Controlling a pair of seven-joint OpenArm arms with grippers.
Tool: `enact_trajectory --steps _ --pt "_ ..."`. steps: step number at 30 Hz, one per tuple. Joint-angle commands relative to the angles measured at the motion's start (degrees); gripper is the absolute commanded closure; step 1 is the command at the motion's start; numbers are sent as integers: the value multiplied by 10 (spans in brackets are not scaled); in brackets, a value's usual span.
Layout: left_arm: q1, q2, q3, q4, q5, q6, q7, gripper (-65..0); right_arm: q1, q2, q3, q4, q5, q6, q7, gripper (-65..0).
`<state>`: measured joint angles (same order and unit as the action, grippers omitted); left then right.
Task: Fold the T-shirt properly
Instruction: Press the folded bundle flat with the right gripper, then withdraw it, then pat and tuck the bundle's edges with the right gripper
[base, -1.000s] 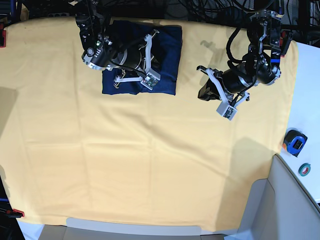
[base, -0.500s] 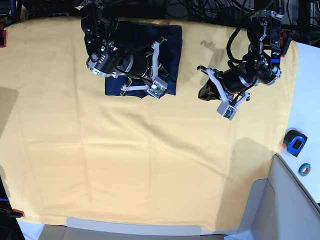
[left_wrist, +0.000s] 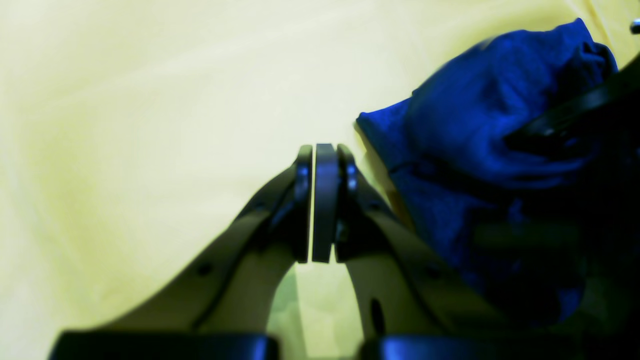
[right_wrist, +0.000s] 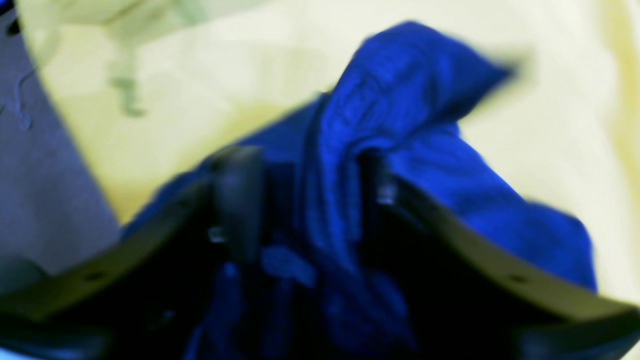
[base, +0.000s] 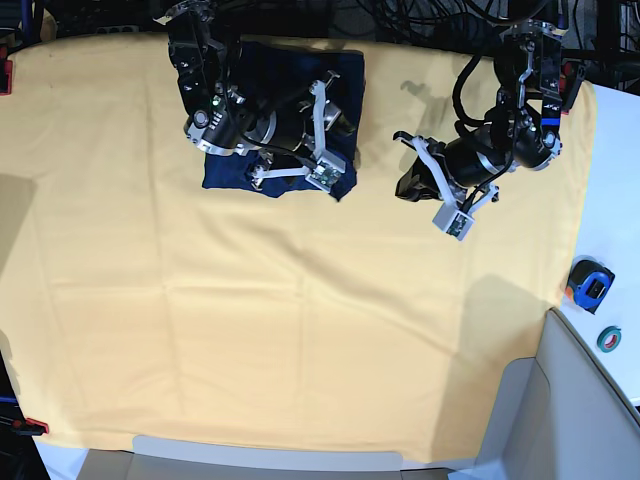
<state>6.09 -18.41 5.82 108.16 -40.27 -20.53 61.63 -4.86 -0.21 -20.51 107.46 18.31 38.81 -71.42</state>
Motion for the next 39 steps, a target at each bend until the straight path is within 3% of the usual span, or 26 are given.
enact_trajectory --steps 1,5,11,15,18,20,26,27,34,39 --pt "-6 -4 -3 10 -7 -2 -8 0 15 -2 -7 12 10 1 11 -376" --pt "-6 -3 -3 10 -7 -2 -8 0 30 0 -37 12 10 1 11 -471" --pt "-6 -3 -3 10 -7 -2 -8 0 42 -3 -21 32 13 2 12 -475" --pt "-6 -3 -3 10 -7 -2 -8 0 48 -3 29 55 13 2 11 -474" --pt "-6 -3 -3 9 -7 -2 -8 0 41 -1 111 56 13 2 10 -472" --pt "-5 -4 -3 8 -7 -2 -8 0 28 -1 162 56 13 2 10 -428" --pt "1 -4 -3 6 -7 -2 -8 0 2 0 225 61 13 2 10 -30" --pt "1 -4 -3 6 -7 -2 -8 0 -5 0 226 65 13 2 10 0" --pt "0 -4 -3 5 -7 -2 -8 0 -41 2 302 89 13 1 13 0" --pt "-1 -4 -2 5 -7 -2 -8 0 -41 -31 404 89 13 1 13 0"
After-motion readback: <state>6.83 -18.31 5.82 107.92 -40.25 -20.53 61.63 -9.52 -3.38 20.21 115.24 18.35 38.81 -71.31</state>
